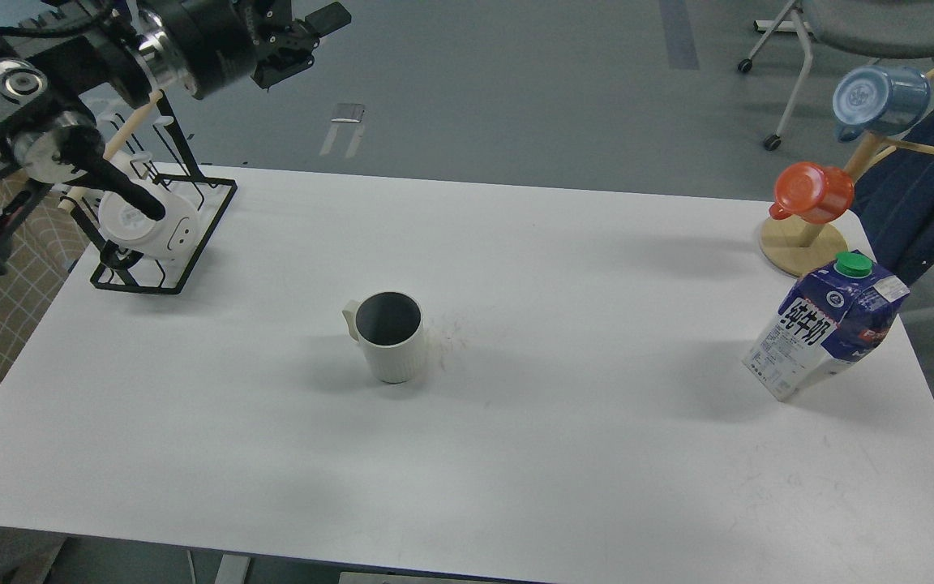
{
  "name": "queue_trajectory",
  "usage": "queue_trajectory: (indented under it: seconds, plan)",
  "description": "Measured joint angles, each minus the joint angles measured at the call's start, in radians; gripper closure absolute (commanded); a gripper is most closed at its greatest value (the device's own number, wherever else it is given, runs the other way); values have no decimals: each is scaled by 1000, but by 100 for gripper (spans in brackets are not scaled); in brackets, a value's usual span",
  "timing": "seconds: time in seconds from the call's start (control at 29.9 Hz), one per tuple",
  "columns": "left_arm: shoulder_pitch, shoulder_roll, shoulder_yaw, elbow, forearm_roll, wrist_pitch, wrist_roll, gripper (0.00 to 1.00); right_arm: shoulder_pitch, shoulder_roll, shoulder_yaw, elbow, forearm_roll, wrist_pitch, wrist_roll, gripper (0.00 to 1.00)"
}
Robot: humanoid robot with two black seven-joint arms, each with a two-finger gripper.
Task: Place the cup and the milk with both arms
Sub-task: 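Reach the right gripper to the milk carton with green cap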
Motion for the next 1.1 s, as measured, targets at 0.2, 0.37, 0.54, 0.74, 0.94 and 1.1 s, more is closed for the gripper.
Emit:
queue_trajectory:
  seconds: [0.2, 0.37, 0.54, 0.74, 0.94, 1.1]
  plan:
    - [26, -36, -24, 5, 4, -4, 14, 6, -103, -100, -303, 12, -170, -459, 0, 0]
    - [30, -41, -25, 6, 6, -8, 18, 6, -113, -100, -574, 3, -182, -631, 0, 1]
    - [31, -43, -25, 6, 7, -11, 23, 6, -116, -44, -692, -17, -182, -641, 0, 1]
    - [31, -43, -18, 6, 8, -13, 27, 6, -122, 86, -721, -127, -174, -641, -1, 1]
    - [32, -42, -13, 5, 8, -14, 27, 5, -139, 238, -708, -210, -158, -641, -1, 1]
    - [46, -38, -12, 5, 8, -14, 27, 5, -151, 319, -704, -228, -151, -641, -1, 1]
